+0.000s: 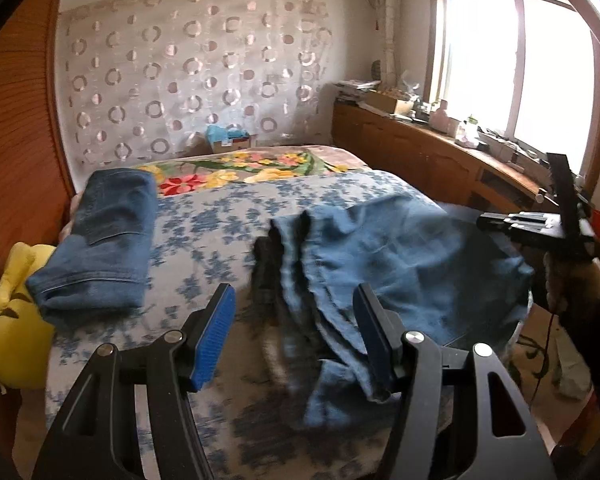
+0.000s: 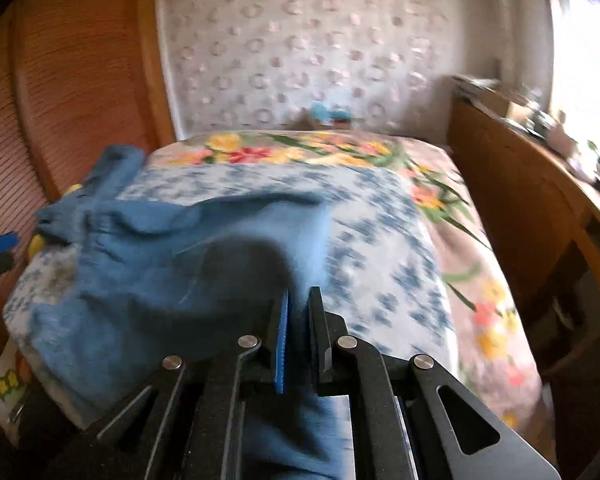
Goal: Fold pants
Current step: 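Grasp the folded jeans with the right tool and lift them, then grasp the jeans hem with the right tool and lift the jeans up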
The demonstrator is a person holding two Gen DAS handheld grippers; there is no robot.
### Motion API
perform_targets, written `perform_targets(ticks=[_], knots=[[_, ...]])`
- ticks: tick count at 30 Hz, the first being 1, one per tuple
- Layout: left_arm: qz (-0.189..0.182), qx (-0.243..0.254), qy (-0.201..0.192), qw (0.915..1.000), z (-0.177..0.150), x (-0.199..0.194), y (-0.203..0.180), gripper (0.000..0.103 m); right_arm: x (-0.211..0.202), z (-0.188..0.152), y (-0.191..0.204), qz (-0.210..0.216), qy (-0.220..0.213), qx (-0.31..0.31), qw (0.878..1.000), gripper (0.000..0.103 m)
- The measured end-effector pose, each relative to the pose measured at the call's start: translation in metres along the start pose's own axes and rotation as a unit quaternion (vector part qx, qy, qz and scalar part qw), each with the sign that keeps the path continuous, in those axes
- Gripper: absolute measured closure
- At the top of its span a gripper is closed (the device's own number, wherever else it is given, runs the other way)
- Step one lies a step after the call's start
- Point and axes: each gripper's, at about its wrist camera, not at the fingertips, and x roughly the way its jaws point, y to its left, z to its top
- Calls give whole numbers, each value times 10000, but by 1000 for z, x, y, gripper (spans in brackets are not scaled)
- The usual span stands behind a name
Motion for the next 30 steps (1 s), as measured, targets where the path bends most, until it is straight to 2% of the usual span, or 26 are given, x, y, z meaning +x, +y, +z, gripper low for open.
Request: perform_targets(ticks=[1,3,6,12,19,23,26,30], knots=[[-42,20,9,10000,1,2,-5,41,1,-5,-6,-15,38,70,10000,90],[-137,85,40,9999,1,7,-19,41,4,-12,-15,60,171,241,9995,73],[-281,164,108,9994,1,16,-38,41,7,-26,-21,184,206,315,9991,55],[-523,343,316,9975,-5,35,-80,41,3,-48,-28,311,305,404,9982,50],[-731,399,544,9950,-16,55,-102,41,-19,-65,-42,465,368,697,9958,46],[-741,413,682,9941,-26,64,-109,41,-25,-67,-36,606,394,684,9950,46],[-688,396,811,9935,-34,73,-110,41,-26,-73,-38,542,421,716,9951,46],[-620,500,733,9941,-38,73,-114,41,-23,-76,-35,466,387,853,9945,46]])
